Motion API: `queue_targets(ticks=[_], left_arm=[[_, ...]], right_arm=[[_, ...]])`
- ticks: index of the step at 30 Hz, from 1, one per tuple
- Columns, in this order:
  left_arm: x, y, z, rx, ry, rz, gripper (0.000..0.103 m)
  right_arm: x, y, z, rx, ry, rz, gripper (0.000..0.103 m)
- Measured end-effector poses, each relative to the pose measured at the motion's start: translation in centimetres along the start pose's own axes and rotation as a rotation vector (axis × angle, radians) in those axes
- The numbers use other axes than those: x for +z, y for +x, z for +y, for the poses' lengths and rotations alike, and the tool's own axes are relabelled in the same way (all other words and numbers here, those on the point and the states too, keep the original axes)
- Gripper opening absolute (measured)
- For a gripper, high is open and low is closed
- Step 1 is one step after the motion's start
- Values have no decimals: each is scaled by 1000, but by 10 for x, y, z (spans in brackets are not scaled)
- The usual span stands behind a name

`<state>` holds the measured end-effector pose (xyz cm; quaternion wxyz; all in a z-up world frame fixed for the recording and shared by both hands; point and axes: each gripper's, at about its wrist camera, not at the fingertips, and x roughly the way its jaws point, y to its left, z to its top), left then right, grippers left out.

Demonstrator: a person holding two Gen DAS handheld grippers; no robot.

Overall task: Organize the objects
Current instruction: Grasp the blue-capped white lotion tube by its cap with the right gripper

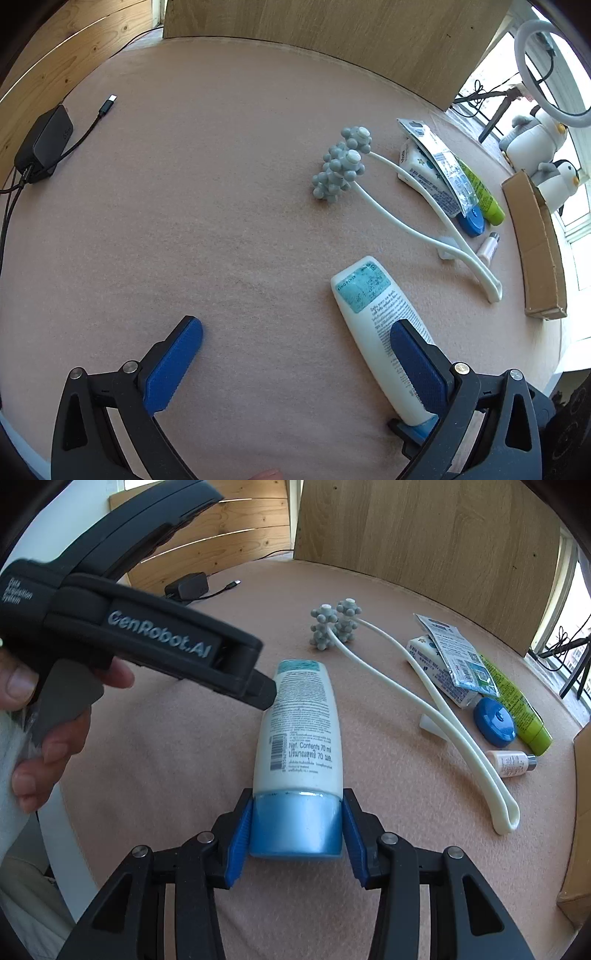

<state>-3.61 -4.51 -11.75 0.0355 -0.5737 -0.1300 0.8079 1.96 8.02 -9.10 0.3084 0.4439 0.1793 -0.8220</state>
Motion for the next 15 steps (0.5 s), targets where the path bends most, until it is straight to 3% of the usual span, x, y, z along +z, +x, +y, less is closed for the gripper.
queue_targets(ticks=[5,11,14,15], left_arm=[[0,5,-16,-24,-9,43,103],[7,22,-43,52,30,62,101],[9,26,-59,110,82,44,86],[10,26,-63,120,93,39,72]], right_arm=[[-16,-9,3,12,-4,-23,41],[-18,-9,6,-6,8,-46,41],[-19,-9,8,-23,19,-54,41],[-19,-9,9,-28,25,-56,41]])
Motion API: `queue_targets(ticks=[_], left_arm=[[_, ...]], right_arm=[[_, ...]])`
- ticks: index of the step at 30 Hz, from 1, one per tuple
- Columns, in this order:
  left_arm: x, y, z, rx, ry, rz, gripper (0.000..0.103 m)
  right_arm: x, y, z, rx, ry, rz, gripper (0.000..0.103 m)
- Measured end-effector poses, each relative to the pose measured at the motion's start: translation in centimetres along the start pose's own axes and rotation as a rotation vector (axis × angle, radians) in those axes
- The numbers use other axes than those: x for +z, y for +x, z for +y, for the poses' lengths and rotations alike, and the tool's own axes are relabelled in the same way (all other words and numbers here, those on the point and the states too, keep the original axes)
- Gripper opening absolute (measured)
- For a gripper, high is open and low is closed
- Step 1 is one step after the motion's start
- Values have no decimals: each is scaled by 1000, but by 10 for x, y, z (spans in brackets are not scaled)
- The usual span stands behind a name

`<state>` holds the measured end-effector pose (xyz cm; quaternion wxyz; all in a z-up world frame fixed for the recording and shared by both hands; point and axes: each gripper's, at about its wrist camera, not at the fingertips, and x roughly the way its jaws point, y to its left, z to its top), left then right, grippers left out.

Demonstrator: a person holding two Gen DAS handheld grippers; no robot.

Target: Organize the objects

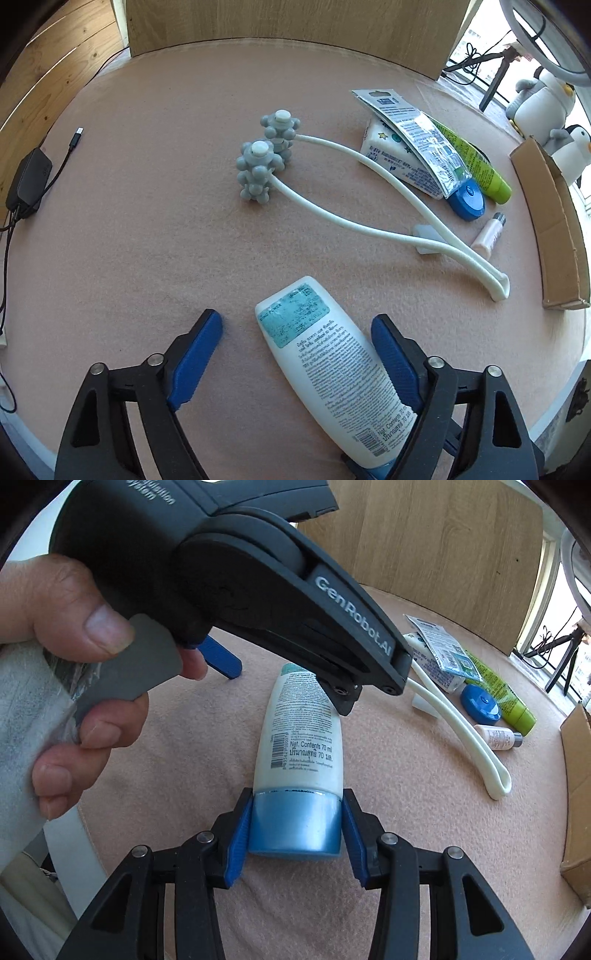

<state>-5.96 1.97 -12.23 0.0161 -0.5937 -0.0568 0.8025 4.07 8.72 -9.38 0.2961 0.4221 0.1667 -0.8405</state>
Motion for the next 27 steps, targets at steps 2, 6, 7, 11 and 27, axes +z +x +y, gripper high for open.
queue_targets(ticks=[2,6,7,11,27], left_arm=[[2,0,-6,6,8,-3,63],[7,1,-5,7,-11,-10,57],[8,0,-4,-1,-21,-7,56],[16,-10,-8,0,-13,-27,53],[72,-102,-133,-79,193,-183,54]], right_arm=[[0,1,0,-5,19,-8,41],[1,2,1,-14,35,-10,40],[2,3,1,-16,41,-12,40],[4,2,0,-5,67,-23,39],[10,-58,-67,-126,168,-201,39]])
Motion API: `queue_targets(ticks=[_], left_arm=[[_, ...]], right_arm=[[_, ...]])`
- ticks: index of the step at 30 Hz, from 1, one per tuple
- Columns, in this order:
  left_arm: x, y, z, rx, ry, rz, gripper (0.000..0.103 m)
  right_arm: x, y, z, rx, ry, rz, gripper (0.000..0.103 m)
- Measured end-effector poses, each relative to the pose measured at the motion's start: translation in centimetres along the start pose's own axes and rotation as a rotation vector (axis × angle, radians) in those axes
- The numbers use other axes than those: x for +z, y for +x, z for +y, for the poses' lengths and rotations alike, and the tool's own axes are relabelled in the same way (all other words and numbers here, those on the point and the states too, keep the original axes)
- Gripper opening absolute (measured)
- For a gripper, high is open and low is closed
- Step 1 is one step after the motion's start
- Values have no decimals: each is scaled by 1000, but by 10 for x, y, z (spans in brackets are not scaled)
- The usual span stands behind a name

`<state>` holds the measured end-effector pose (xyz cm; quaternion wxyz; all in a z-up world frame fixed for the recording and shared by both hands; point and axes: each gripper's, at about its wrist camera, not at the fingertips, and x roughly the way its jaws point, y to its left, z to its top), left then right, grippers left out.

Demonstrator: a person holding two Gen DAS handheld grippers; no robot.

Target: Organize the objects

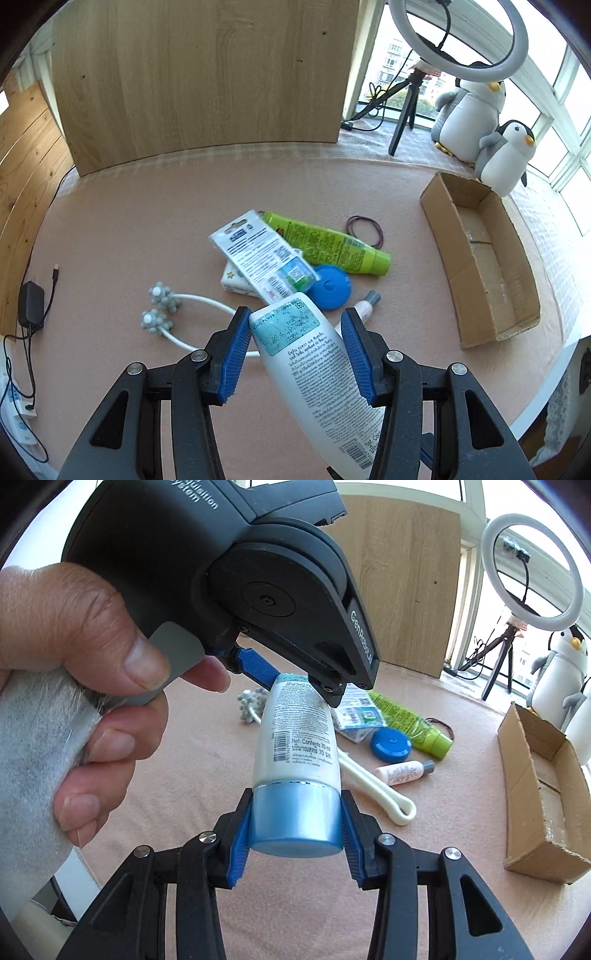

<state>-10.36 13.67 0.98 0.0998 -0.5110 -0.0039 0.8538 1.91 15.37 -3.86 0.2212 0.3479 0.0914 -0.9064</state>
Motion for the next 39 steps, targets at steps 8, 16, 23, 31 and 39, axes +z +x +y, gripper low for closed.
queue_targets(ticks=[8,16,23,31,39], left_arm=[[54,13,-133,-99,165,-48,53],[82,49,-237,-161,262,-39,53],[82,68,-223,-115,247,-55,91],[63,34,-105,-70,121,-73,95],[25,3,-13,-53,-1,-62,96]], right_arm=[[8,-26,-94,-164,93,-65,39],[-10,-47,-184,-300,195,-59,39],[-23,-24,-234,-337,303,35,41],[-15,-10,-235,-375,303,135,53],[-22,5,-239,-316,322,313,53]])
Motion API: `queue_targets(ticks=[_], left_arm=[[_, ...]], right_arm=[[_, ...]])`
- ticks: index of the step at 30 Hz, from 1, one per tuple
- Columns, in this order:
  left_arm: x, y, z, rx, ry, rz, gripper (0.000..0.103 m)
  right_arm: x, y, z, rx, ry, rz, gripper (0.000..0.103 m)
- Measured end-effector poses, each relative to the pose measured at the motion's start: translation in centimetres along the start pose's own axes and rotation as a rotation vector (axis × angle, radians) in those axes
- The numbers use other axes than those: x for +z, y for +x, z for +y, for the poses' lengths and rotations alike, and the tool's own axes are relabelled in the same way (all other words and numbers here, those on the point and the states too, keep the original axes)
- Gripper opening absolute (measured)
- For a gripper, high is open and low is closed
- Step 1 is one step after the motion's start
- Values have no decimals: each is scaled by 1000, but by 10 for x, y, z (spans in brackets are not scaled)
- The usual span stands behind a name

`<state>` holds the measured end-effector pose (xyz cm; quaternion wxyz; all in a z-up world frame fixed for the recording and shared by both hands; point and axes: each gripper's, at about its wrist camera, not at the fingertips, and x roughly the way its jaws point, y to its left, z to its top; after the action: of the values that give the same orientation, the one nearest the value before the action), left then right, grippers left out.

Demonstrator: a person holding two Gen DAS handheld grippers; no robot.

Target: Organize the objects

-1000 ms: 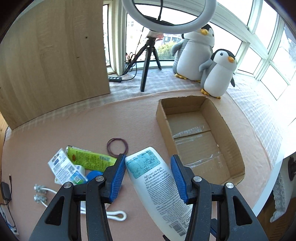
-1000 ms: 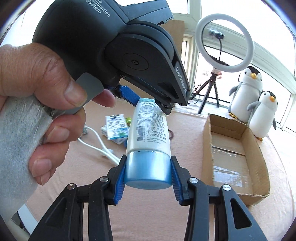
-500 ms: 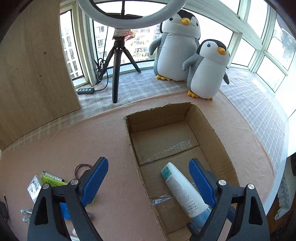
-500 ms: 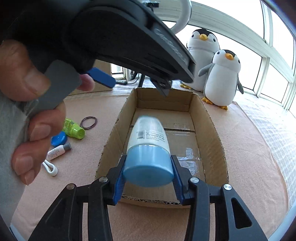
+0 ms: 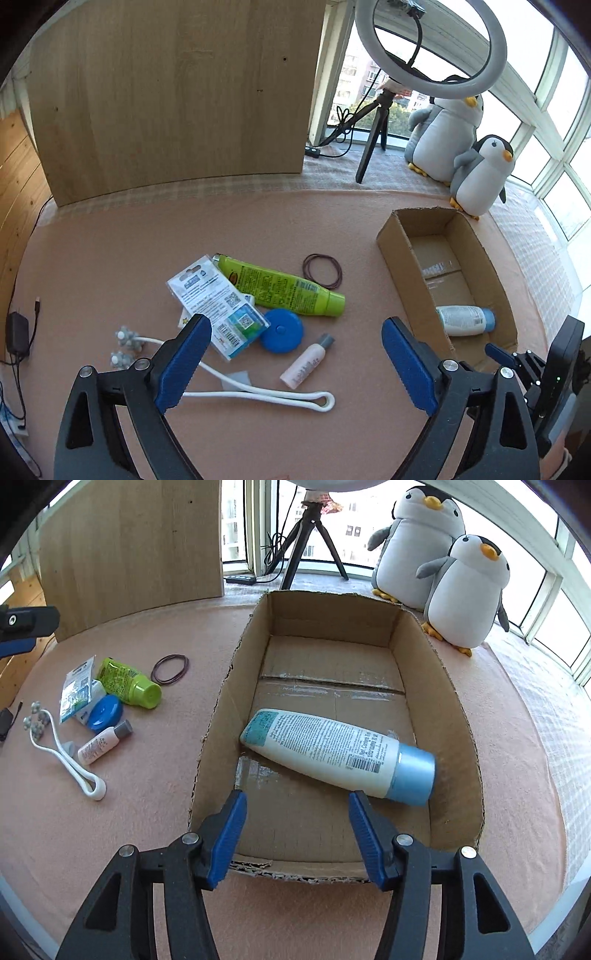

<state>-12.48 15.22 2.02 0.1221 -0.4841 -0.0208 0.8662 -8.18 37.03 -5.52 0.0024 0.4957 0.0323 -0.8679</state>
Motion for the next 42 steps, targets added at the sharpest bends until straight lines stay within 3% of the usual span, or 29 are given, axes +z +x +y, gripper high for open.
queue_targets(ticks=[10,24,28,31,33,36,39,42], left_arm=[[-33,-29,74,32,-105,-10,96],[-75,-56,127,93,-148,-11,103],[-86,-57,150,119,-186,0,103],[-93,-60,165,153,-205,-7,103],[-98,-62,174,179,-204,-18,103],[-108,-65,187,205,-210,-40,103],[-121,-63,198,216,-197,-37,103],[-134,-60,210,200,-208,-42,103]], right_arm=[[-31,-24,11,-46,10,39,53],[-41,-35,32,-86,18,52,54],[-38,-72,36,-117,31,-68,56],[-31,-97,62,-78,-36,-195,62],[-24,-103,89,-11,-123,-254,78],[-17,-88,139,106,-284,-240,82],[-14,-42,182,109,-432,-176,84],[-12,9,195,137,-426,-66,84]])
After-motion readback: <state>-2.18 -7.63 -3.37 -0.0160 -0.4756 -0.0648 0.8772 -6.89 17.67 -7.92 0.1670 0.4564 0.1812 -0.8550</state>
